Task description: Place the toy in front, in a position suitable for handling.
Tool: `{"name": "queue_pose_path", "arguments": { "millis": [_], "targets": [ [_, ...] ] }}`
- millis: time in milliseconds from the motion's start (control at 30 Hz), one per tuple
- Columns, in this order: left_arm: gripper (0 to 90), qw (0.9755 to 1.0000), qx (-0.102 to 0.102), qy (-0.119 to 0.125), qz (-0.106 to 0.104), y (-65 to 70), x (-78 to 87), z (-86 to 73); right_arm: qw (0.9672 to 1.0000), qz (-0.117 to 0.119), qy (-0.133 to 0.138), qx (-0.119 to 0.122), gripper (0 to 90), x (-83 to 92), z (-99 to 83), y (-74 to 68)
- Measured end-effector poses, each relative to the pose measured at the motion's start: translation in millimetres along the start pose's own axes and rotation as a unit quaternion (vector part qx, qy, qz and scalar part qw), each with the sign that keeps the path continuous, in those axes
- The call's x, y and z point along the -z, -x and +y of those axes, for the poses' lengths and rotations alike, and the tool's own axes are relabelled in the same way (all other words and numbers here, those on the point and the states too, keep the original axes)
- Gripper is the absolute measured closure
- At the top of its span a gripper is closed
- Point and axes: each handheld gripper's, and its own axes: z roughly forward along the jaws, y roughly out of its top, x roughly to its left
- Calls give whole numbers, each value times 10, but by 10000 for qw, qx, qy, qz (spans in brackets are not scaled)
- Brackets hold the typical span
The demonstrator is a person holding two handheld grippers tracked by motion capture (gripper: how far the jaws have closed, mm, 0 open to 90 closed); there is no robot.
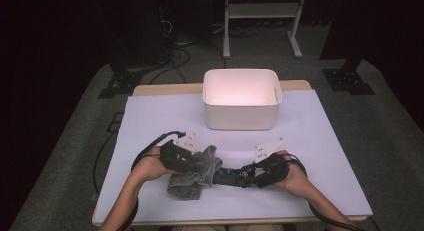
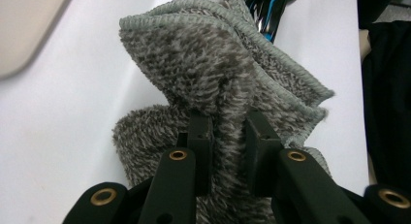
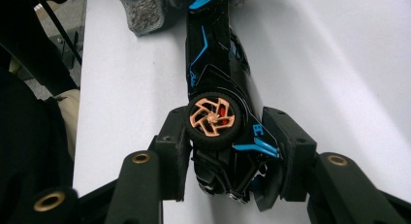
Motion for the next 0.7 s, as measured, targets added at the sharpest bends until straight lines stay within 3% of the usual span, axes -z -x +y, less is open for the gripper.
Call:
{"name": "queue_pose_path", "arguments": {
  "millis": [100, 267, 467, 700],
  "targets": [
    [760, 9998, 160, 96, -99, -22, -58, -75, 9998, -4, -193, 78, 515, -8, 51, -5],
    [760, 9994, 192, 163, -219, -33, -171, -73, 9981, -52, -529, 312, 450, -68, 219, -40],
    [761, 9990, 264, 265, -233, -29, -217, -69, 9956, -29, -788, 497, 479, -216, 434, -90],
    [761, 9990, 226, 284, -251, -28, -210, -57, 9900, -98, -1216, 708, 520, -447, 649, -128]
  ]
}}
